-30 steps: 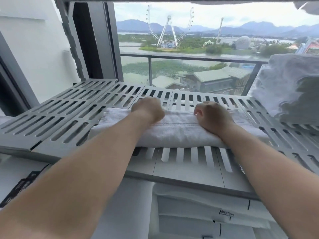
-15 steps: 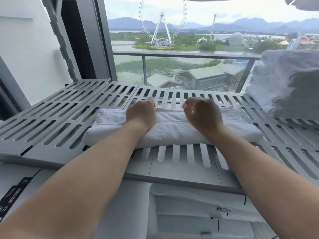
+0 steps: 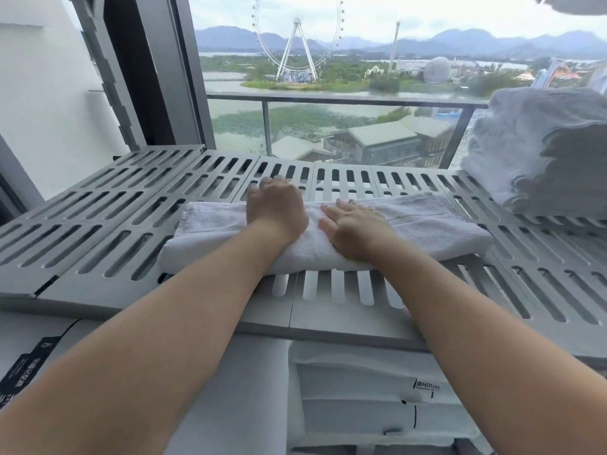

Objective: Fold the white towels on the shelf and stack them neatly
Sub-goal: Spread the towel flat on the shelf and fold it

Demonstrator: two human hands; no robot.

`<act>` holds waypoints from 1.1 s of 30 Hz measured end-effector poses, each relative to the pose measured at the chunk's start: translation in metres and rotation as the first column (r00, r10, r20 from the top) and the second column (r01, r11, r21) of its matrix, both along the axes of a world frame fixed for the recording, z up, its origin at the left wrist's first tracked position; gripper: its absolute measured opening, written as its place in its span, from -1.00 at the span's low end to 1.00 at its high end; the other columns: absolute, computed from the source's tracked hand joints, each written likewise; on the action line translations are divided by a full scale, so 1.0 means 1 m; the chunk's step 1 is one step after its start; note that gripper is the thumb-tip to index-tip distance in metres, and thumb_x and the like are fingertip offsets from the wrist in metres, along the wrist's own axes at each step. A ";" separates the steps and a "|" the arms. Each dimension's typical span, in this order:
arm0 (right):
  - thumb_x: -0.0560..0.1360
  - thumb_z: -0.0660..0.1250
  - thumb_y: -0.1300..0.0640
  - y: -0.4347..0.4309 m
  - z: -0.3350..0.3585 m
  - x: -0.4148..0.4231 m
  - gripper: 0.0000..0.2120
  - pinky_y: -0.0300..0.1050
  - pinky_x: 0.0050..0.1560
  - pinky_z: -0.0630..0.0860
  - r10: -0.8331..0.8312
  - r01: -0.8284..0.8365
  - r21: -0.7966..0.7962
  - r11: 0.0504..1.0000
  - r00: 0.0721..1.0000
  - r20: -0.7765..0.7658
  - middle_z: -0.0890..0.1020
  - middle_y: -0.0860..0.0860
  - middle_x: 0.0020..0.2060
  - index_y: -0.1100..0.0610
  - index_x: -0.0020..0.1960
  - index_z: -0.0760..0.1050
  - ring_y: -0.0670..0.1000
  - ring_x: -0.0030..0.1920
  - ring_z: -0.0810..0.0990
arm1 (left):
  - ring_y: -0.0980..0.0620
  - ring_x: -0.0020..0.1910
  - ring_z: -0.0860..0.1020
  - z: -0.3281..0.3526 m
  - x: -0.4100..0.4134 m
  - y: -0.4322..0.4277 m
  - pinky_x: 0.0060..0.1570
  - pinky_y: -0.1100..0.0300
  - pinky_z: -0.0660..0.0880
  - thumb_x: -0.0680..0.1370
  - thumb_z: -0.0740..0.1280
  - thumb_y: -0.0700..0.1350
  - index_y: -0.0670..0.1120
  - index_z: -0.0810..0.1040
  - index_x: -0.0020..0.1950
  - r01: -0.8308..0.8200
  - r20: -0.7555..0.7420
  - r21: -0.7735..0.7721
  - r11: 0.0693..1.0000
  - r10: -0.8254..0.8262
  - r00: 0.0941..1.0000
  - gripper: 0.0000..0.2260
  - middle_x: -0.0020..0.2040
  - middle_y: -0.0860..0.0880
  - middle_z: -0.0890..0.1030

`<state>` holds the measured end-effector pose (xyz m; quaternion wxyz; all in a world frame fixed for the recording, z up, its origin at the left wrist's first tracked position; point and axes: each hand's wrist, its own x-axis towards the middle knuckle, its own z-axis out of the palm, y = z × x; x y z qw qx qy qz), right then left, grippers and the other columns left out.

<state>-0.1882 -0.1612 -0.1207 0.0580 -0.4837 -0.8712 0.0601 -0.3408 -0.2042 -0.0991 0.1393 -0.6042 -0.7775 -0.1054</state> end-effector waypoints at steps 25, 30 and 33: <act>0.62 -0.05 -0.28 0.022 -0.002 0.127 -0.40 0.20 0.53 0.10 -0.408 0.407 -0.009 0.913 0.913 -0.011 0.14 0.05 0.60 -0.11 0.61 0.06 0.11 0.58 0.12 | -0.02 0.63 -0.03 -0.019 0.017 -0.026 0.50 -0.36 -0.18 0.59 -0.17 0.40 0.27 0.01 0.60 0.236 0.185 -0.305 0.923 -0.186 0.965 -0.42 0.65 0.04 0.03; 0.53 0.12 -0.40 0.034 0.003 0.165 -0.25 0.12 0.27 0.41 -0.630 0.628 0.135 0.766 0.776 -0.034 0.49 0.22 0.35 0.20 0.39 0.41 0.26 0.33 0.42 | -0.18 0.60 0.10 0.000 0.056 0.000 0.47 -0.45 -0.07 0.60 -0.09 0.36 0.08 0.18 0.60 0.072 0.114 -0.443 0.894 -0.023 0.993 -0.36 0.63 -0.12 0.15; 0.47 0.18 -0.44 0.043 0.006 0.168 -0.24 0.06 0.19 0.45 -0.591 0.591 0.155 0.791 0.805 -0.052 0.56 0.20 0.25 0.22 0.27 0.50 0.22 0.25 0.50 | -0.21 0.60 0.07 -0.003 0.092 0.010 0.44 -0.49 -0.11 0.55 -0.09 0.44 0.14 0.13 0.60 0.110 0.176 -0.412 0.905 -0.040 0.984 -0.31 0.63 -0.12 0.13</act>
